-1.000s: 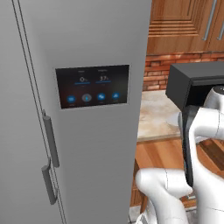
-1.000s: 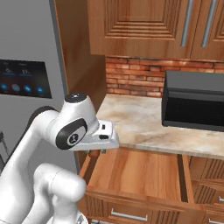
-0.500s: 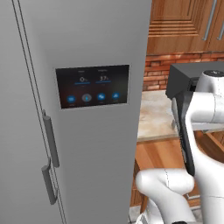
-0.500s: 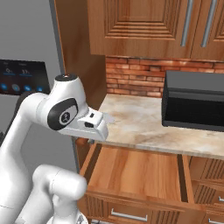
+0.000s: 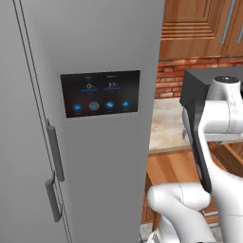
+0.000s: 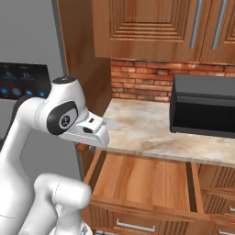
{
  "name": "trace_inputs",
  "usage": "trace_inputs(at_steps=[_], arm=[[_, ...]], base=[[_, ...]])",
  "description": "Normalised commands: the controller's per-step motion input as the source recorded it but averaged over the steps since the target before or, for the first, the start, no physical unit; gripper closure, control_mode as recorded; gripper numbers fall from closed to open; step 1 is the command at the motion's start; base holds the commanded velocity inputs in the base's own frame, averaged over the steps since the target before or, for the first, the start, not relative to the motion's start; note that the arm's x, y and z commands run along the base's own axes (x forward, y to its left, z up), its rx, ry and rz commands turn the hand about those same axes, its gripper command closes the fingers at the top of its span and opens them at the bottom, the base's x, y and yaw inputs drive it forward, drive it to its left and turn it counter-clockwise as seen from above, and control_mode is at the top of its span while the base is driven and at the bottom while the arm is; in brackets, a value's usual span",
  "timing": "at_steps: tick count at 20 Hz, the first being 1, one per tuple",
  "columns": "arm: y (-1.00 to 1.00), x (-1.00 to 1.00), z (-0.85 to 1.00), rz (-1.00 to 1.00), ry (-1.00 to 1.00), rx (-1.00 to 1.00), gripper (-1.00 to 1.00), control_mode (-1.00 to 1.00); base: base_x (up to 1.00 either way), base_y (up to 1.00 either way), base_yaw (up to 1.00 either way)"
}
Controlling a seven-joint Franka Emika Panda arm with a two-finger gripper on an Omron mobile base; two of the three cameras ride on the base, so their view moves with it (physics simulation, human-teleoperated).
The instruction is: Take the pizza cutter from the drawer on the right and place it on the dining counter for cutting.
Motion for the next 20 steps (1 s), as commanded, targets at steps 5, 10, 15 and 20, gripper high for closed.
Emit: trace_inputs(at_steps=[5,10,15,20], arm=[[0.0,0.0,0.0,0.0,0.0,0.0,1.0,-1.0],[0.0,0.0,0.0,0.0,0.0,0.0,1.0,1.0],[0.0,0.0,0.0,0.0,0.0,0.0,1.0,1.0],[0.0,0.0,0.0,0.0,0.0,0.0,1.0,1.0]], base=[[0.0,0.0,0.0],[-0.51,0.02,0.0],[-1.0,0.26,-0.07],[-0.28,0.17,-0.76]])
